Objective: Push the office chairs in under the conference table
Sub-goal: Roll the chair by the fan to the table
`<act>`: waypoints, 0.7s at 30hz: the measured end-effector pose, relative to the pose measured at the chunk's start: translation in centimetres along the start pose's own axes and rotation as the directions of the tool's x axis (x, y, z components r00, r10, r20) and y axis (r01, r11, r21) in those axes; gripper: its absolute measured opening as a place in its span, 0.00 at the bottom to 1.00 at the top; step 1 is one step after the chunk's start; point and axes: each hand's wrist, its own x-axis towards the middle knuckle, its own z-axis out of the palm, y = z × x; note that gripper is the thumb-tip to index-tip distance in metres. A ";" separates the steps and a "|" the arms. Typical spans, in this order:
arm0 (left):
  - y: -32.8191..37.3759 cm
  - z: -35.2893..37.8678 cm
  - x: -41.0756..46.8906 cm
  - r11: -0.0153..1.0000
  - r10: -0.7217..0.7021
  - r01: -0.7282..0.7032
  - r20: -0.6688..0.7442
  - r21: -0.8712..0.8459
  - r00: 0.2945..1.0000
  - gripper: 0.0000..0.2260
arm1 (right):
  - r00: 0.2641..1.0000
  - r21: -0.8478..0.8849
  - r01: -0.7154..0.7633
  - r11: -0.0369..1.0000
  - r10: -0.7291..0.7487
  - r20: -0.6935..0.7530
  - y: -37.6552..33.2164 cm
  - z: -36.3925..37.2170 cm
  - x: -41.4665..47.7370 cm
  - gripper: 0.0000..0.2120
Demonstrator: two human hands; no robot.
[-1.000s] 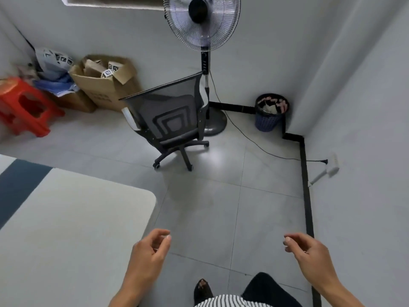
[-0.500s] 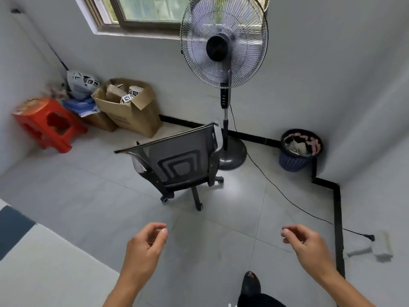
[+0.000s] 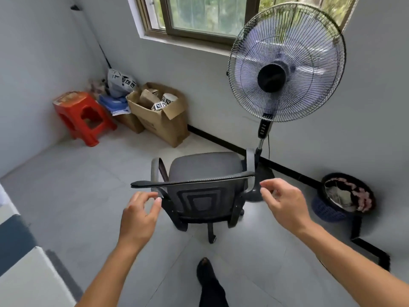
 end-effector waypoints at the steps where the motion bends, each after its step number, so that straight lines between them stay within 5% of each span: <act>1: -0.5 0.5 2.4 0.999 0.025 -0.024 -0.016 0.039 1.000 0.04 | 1.000 -0.035 0.027 0.999 -0.028 -0.013 -0.5 0.7 2.0 0.06; 5: -3.3 2.8 10.7 0.970 -0.032 0.014 0.071 0.243 0.997 0.09 | 0.997 -0.137 0.080 0.987 -0.077 0.029 -2.4 4.3 8.9 0.06; 9: -6.7 5.3 14.1 0.896 -0.185 0.049 0.272 0.442 0.944 0.15 | 0.961 -0.166 0.052 0.985 -0.004 0.277 -2.2 9.1 12.4 0.11; 11: -7.9 6.3 14.2 0.860 -0.174 0.024 0.250 0.510 0.952 0.17 | 0.933 -0.307 0.044 0.951 0.071 0.353 -1.0 11.4 12.4 0.17; 14: -8.5 7.0 13.7 0.870 -0.145 0.040 0.178 0.492 0.973 0.20 | 0.960 -0.535 0.125 0.835 0.034 0.278 0.2 13.1 12.5 0.22; 21: -7.8 9.1 11.6 0.893 -0.167 0.119 0.074 0.435 0.983 0.16 | 0.915 -0.532 0.388 0.753 -0.244 0.321 3.4 13.3 17.0 0.22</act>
